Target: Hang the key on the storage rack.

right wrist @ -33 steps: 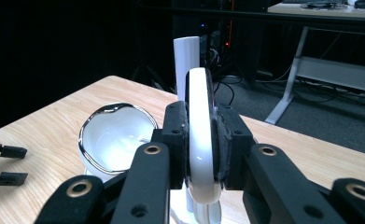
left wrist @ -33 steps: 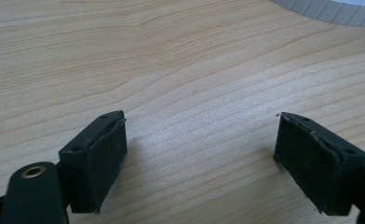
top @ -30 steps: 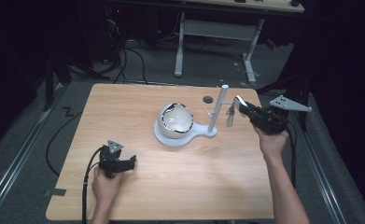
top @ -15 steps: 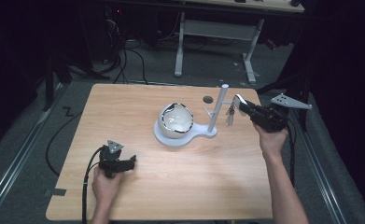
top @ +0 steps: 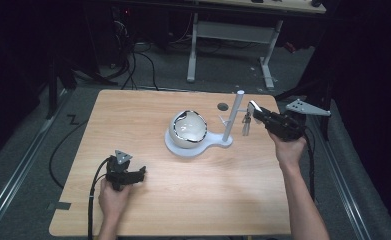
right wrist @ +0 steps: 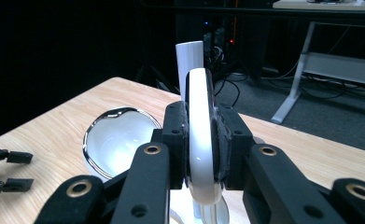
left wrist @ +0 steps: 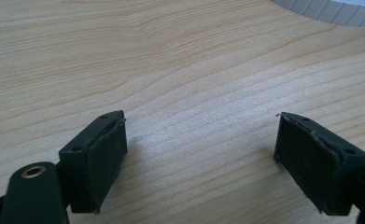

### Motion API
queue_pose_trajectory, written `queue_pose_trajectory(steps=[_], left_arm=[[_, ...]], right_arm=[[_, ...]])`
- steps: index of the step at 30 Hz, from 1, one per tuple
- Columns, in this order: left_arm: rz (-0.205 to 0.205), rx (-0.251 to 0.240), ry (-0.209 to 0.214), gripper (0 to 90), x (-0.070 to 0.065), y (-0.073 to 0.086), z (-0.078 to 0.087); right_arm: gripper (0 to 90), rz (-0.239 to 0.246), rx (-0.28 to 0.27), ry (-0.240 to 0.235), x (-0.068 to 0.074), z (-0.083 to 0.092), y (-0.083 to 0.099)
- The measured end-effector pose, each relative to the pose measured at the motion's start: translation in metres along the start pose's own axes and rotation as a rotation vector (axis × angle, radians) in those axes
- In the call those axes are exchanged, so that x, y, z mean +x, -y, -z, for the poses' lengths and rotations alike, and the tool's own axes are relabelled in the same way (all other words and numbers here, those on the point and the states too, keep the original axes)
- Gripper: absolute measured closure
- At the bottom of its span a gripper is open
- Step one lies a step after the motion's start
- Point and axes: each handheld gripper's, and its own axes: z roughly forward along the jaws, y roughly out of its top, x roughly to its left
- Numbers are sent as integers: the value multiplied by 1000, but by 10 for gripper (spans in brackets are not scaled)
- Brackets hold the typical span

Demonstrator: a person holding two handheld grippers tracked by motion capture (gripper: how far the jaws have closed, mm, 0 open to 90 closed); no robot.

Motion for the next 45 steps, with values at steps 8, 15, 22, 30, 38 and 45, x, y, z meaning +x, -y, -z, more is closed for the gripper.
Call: queue_pose_trajectory(steps=[8,15,22,30,38,45], left_arm=[[0,0,0,174,0,0,0],[0,0,0,174,0,0,0],[0,0,0,174,0,0,0],[0,0,1,174,0,0,0],[0,0,1,173,0,0,0],[0,0,1,174,0,0,0]], right_arm=[[762,15,11,12,6,0,0],[761,52,26,46,14,-1,-2],[760,56,41,62,18,-4,-4],[761,63,106,65,23,-19,7],[761,62,96,76,25,-24,11],[759,56,97,83,26,-30,15]])
